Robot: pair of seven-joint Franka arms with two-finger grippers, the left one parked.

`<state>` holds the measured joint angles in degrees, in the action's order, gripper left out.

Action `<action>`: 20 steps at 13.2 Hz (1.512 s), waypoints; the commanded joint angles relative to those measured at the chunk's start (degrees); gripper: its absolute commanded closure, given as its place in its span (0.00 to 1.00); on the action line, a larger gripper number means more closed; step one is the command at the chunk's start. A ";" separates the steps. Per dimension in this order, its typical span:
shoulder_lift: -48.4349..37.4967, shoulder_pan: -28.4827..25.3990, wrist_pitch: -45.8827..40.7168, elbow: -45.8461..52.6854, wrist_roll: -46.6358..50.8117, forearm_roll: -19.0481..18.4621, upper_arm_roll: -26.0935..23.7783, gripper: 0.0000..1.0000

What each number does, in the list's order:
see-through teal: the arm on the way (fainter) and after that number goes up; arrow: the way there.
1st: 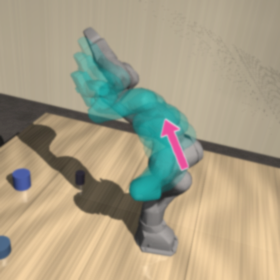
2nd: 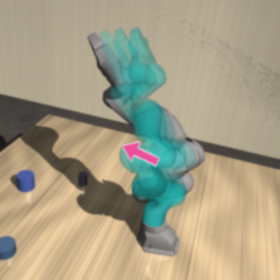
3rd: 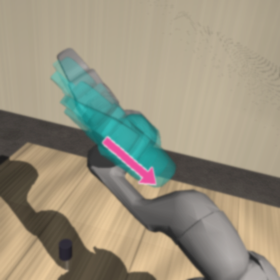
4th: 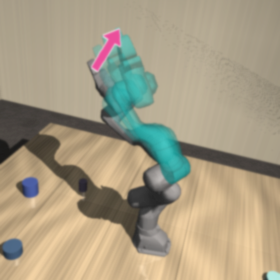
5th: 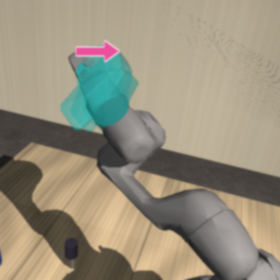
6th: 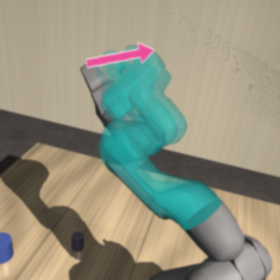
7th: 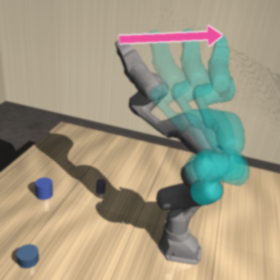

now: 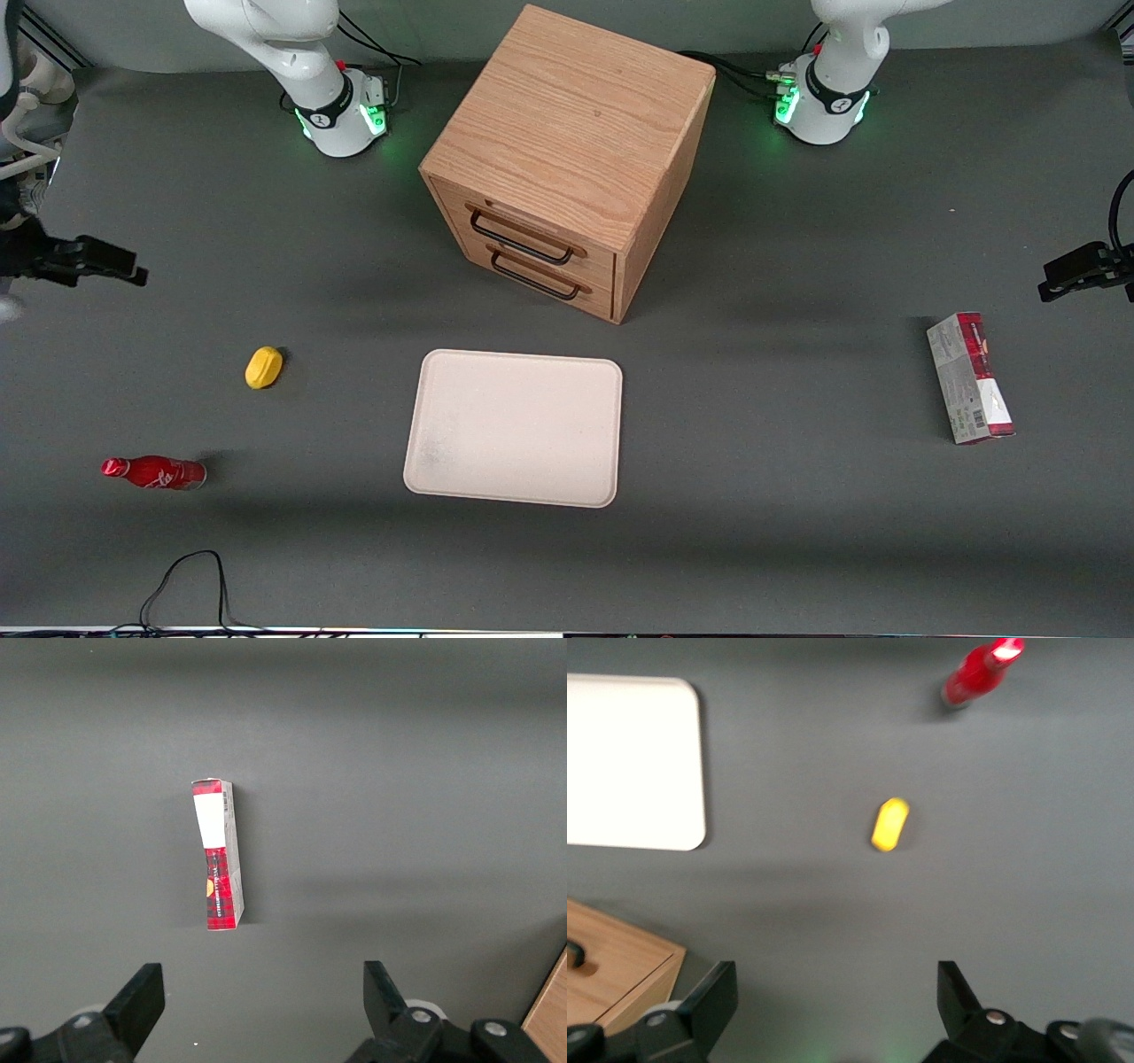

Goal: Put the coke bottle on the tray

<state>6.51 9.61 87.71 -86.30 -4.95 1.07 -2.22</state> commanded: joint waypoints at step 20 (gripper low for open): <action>39.71 7.53 11.42 31.64 -16.78 -2.22 1.61 0.00</action>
<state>43.52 17.37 97.28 -56.95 -23.68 -0.31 -0.45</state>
